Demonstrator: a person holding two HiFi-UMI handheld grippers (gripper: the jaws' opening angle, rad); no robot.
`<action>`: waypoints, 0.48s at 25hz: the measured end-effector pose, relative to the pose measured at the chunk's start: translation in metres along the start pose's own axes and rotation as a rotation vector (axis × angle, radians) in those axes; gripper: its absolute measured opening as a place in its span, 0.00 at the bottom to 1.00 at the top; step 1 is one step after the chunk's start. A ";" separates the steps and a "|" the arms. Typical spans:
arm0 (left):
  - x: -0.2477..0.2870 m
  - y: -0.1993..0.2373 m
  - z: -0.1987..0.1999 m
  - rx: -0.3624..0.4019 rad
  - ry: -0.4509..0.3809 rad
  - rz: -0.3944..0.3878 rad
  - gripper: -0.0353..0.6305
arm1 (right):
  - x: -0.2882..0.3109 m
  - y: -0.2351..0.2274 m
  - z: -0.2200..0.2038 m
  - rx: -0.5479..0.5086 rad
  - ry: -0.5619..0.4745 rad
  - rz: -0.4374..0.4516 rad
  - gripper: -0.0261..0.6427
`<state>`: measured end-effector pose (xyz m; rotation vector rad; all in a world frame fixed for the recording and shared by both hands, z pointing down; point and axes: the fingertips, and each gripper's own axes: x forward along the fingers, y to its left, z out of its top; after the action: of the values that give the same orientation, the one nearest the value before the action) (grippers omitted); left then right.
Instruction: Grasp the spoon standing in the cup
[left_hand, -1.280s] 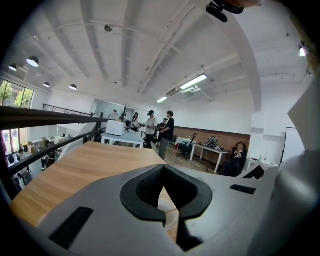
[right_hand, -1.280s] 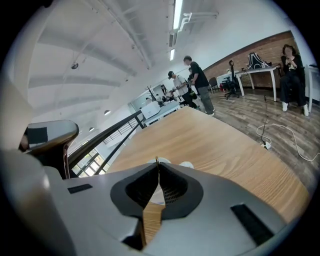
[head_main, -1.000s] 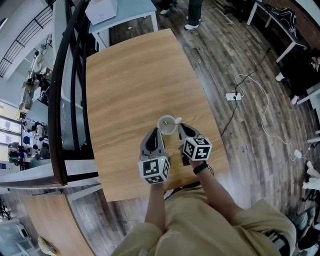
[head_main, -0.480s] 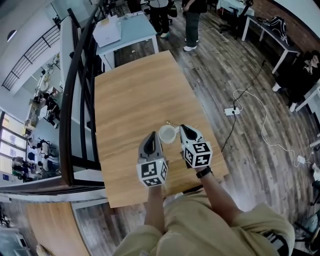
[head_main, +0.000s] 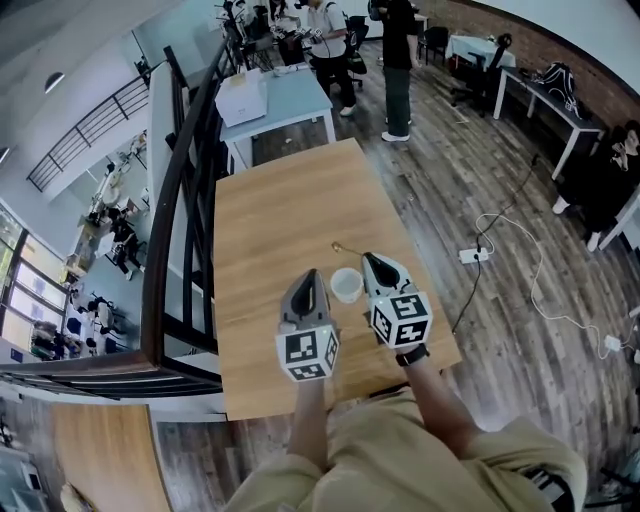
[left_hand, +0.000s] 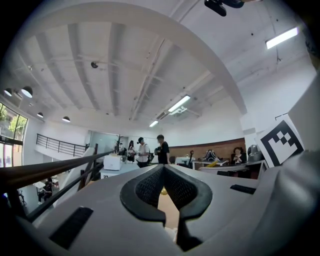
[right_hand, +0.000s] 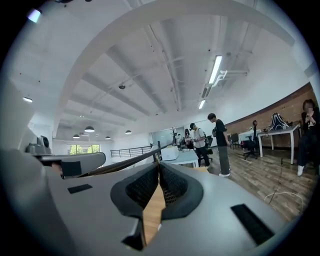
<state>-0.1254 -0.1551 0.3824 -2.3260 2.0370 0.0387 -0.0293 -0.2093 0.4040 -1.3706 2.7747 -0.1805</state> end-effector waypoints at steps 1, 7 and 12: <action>-0.003 0.000 0.005 0.005 -0.008 0.000 0.06 | -0.003 0.005 0.006 -0.012 -0.009 0.006 0.06; -0.017 -0.001 0.018 0.023 -0.035 0.006 0.06 | -0.021 0.019 0.023 -0.066 -0.041 0.010 0.06; -0.026 0.003 0.019 0.015 -0.040 0.017 0.06 | -0.031 0.021 0.030 -0.088 -0.054 -0.002 0.06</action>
<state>-0.1314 -0.1289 0.3646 -2.2800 2.0319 0.0696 -0.0240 -0.1747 0.3712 -1.3754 2.7679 -0.0222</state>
